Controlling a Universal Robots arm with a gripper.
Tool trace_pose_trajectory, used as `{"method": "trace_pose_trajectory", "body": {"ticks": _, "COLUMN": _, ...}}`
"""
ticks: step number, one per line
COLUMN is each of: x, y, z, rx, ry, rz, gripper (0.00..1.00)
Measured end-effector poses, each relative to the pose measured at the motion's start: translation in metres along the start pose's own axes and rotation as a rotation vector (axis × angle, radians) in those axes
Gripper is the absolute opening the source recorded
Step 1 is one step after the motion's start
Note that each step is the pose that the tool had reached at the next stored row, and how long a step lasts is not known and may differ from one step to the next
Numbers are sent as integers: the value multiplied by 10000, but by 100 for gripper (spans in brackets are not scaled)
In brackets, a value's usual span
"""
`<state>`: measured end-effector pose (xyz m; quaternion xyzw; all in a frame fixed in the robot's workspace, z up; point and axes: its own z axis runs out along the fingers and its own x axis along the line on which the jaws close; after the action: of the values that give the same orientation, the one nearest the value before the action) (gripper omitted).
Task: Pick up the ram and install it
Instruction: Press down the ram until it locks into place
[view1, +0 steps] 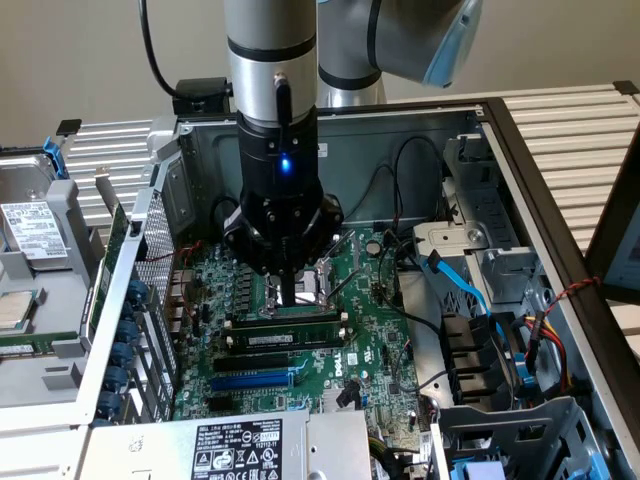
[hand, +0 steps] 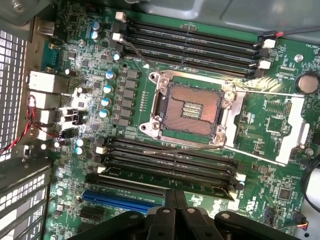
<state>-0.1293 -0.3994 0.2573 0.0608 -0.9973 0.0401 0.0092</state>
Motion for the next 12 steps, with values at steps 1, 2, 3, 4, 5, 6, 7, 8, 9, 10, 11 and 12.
{"method": "trace_pose_trajectory", "body": {"ticks": 1, "x": 0, "y": 0, "z": 0, "rx": 0, "ry": 1, "rz": 111, "gripper": 10}}
{"method": "trace_pose_trajectory", "body": {"ticks": 2, "x": 0, "y": 0, "z": 0, "rx": -1, "ry": 0, "rz": 220, "gripper": 10}}
{"method": "trace_pose_trajectory", "body": {"ticks": 3, "x": 0, "y": 0, "z": 0, "rx": -1, "ry": -7, "rz": 319, "gripper": 10}}
{"method": "trace_pose_trajectory", "body": {"ticks": 4, "x": -1, "y": 0, "z": 1, "rx": 2, "ry": -19, "rz": 414, "gripper": 10}}
{"method": "trace_pose_trajectory", "body": {"ticks": 5, "x": 0, "y": 0, "z": 1, "rx": 9, "ry": -32, "rz": 508, "gripper": 10}}
{"method": "trace_pose_trajectory", "body": {"ticks": 6, "x": 0, "y": 0, "z": 1, "rx": 24, "ry": -50, "rz": 597, "gripper": 10}}
{"method": "trace_pose_trajectory", "body": {"ticks": 7, "x": 1, "y": 0, "z": 0, "rx": 47, "ry": -70, "rz": 680, "gripper": 10}}
{"method": "trace_pose_trajectory", "body": {"ticks": 8, "x": 0, "y": 0, "z": 0, "rx": 71, "ry": -89, "rz": 759, "gripper": 10}}
{"method": "trace_pose_trajectory", "body": {"ticks": 9, "x": 0, "y": 0, "z": 0, "rx": 92, "ry": -103, "rz": 847, "gripper": 10}}
{"method": "trace_pose_trajectory", "body": {"ticks": 10, "x": 0, "y": 0, "z": 0, "rx": 113, "ry": -111, "rz": 933, "gripper": 10}}
{"method": "trace_pose_trajectory", "body": {"ticks": 11, "x": 0, "y": 0, "z": 0, "rx": 131, "ry": -115, "rz": 1018, "gripper": 10}}
{"method": "trace_pose_trajectory", "body": {"ticks": 12, "x": 0, "y": 0, "z": 0, "rx": 149, "ry": -119, "rz": 1095, "gripper": 10}}
